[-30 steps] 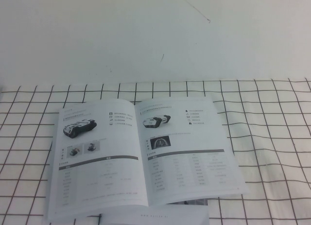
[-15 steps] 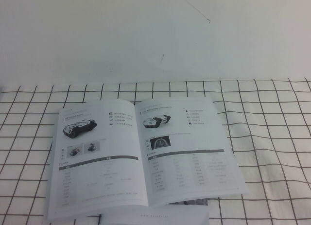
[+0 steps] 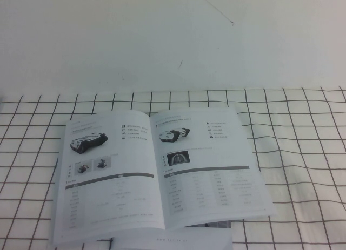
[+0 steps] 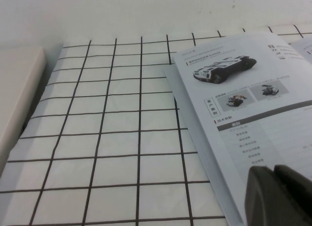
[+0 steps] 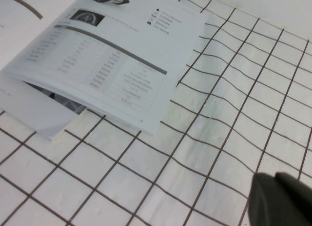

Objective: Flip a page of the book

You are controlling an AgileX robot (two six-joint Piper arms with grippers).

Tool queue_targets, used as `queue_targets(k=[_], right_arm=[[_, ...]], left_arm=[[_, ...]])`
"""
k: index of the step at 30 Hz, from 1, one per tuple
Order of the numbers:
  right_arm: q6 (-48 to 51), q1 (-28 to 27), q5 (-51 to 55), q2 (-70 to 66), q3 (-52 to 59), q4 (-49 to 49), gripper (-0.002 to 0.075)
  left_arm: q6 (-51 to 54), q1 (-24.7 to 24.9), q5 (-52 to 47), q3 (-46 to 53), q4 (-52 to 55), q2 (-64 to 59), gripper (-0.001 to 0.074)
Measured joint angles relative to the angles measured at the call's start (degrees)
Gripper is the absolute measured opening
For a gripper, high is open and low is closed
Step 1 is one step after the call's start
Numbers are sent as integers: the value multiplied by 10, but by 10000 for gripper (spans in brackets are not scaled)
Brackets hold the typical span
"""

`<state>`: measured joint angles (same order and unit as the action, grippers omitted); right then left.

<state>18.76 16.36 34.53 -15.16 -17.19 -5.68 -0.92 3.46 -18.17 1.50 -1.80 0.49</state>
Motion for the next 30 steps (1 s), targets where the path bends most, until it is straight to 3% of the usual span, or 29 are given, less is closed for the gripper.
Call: queue_targets(k=[7, 30], right_arm=[[0, 0, 0, 0, 0, 0, 0], [0, 0, 0, 0, 0, 0, 0]], left_arm=[[0, 29, -4, -1, -2, 0, -2], [0, 30, -8, -1, -6, 0, -2]])
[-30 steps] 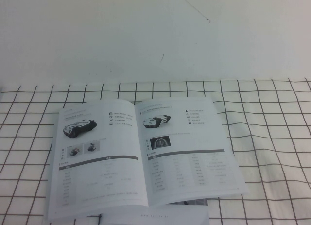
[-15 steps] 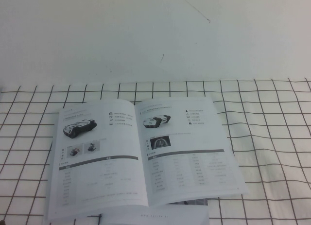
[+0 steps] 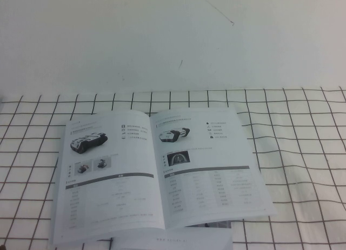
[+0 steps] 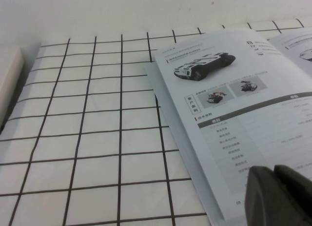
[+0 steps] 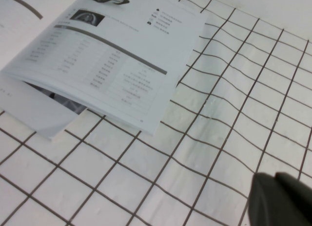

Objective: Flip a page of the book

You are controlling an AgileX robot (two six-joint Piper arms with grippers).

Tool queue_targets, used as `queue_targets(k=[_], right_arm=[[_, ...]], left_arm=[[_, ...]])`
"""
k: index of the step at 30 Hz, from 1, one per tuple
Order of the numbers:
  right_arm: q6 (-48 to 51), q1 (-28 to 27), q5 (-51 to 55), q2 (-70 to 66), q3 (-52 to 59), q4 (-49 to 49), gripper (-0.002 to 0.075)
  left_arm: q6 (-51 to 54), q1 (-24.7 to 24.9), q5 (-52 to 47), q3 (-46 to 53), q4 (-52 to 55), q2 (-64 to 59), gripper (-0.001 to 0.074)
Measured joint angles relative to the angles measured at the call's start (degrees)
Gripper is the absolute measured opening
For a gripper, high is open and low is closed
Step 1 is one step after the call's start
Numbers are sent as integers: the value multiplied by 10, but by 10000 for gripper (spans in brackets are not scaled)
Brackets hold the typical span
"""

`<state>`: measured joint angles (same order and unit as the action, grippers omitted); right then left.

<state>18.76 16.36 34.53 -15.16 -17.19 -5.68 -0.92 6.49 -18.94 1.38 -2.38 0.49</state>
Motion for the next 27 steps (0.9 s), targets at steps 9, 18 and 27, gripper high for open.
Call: queue_targets(k=[9, 18, 27], right_arm=[[4, 0, -19, 7, 13, 5, 0], [6, -92, -148, 103, 146, 12, 0], [-1, -147, -133, 157, 188, 14, 0]], left_arm=[[0, 0, 0, 0, 0, 0, -2], [0, 0, 0, 0, 0, 0, -2], [0, 0, 0, 0, 0, 0, -2]])
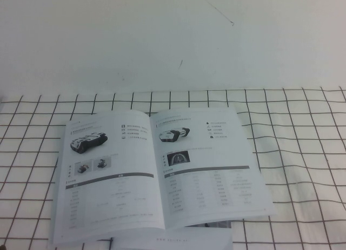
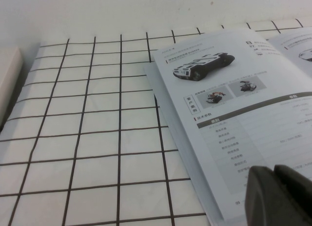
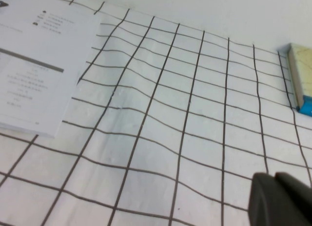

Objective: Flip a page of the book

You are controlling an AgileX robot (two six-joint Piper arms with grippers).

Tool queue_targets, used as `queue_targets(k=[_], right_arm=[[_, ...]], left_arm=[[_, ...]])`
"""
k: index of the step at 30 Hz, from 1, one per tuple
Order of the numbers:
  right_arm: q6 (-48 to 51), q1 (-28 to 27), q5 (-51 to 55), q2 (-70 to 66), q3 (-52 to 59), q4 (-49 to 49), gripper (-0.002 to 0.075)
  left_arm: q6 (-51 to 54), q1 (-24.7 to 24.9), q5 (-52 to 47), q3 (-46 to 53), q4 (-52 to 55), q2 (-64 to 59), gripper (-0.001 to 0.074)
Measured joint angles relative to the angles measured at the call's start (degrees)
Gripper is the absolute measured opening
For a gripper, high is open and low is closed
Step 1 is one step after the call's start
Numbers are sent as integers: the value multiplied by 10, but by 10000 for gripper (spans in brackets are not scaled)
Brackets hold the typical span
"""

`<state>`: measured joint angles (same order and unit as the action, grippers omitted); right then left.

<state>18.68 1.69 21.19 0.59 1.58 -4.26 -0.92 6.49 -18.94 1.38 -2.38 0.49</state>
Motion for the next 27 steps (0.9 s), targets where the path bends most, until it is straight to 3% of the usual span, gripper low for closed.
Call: queue_targets(k=[8, 19, 27], right_arm=[[-12, 0, 3, 1, 0, 0, 0], [-162, -2, 3, 1, 0, 115, -1], [-172, -64, 3, 1, 0, 120, -1]], left_arm=[[0, 0, 0, 0, 0, 0, -3], [0, 0, 0, -1, 0, 0, -3], [0, 0, 0, -1, 0, 0, -3]])
